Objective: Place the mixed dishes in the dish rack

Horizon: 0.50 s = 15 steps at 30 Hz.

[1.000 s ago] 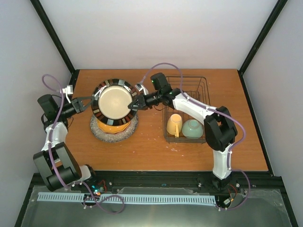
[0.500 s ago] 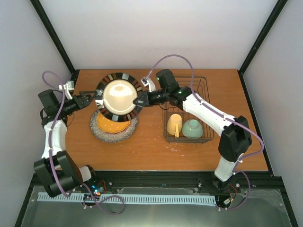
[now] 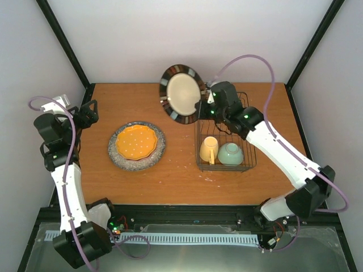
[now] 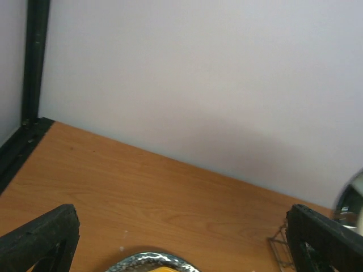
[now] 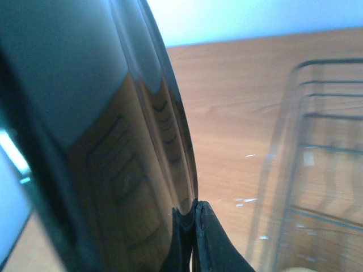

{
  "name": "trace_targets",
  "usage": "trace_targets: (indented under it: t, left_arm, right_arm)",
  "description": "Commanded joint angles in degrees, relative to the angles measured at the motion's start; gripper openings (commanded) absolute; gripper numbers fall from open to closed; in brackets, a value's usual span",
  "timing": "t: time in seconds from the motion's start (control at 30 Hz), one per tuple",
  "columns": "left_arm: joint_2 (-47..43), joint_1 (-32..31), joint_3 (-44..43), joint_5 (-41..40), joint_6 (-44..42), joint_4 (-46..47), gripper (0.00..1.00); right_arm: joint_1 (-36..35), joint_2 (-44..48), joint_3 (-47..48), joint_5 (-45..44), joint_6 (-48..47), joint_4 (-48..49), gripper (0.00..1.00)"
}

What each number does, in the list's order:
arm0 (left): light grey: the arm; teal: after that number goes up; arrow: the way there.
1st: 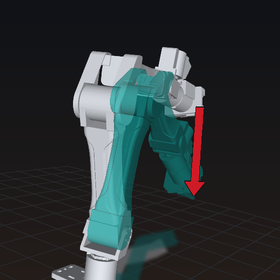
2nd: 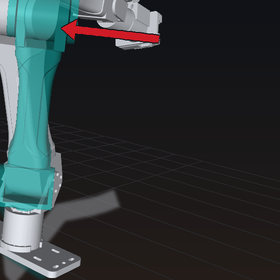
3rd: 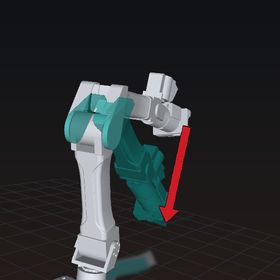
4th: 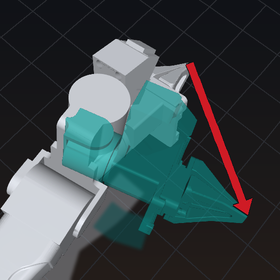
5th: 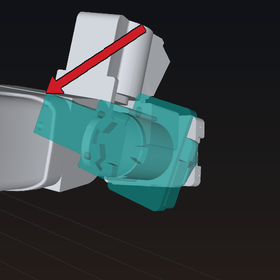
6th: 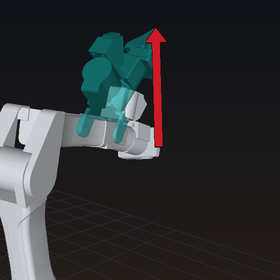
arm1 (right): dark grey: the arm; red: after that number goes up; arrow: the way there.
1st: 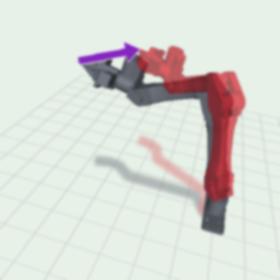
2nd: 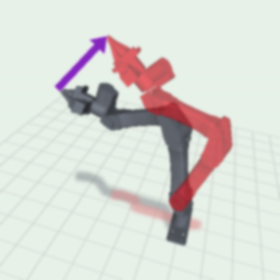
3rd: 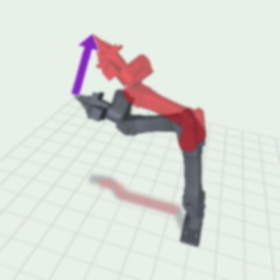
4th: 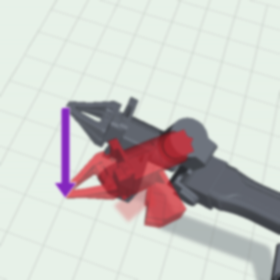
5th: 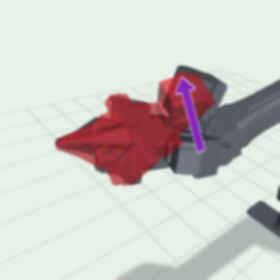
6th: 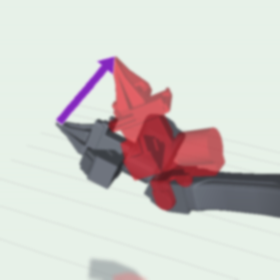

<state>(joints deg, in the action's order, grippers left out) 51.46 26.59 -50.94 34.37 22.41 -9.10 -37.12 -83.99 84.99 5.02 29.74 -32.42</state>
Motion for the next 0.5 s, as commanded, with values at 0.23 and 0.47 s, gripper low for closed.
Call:
trace_targets:
  t: [0.23, 0.47]
  left_arm:
    - [-0.4, 0.3, 2.4, -10.7, -5.6, -4.2, 1.00]
    - [0.2, 0.3, 2.3, -13.2, -6.3, -5.0, 1.00]
  right_arm:
    - [0.3, 9.9, -0.3, -42.5, 9.4, -9.8, 0.03]
    - [0.5, 9.7, -2.1, -49.9, 14.5, -16.9, 0.03]
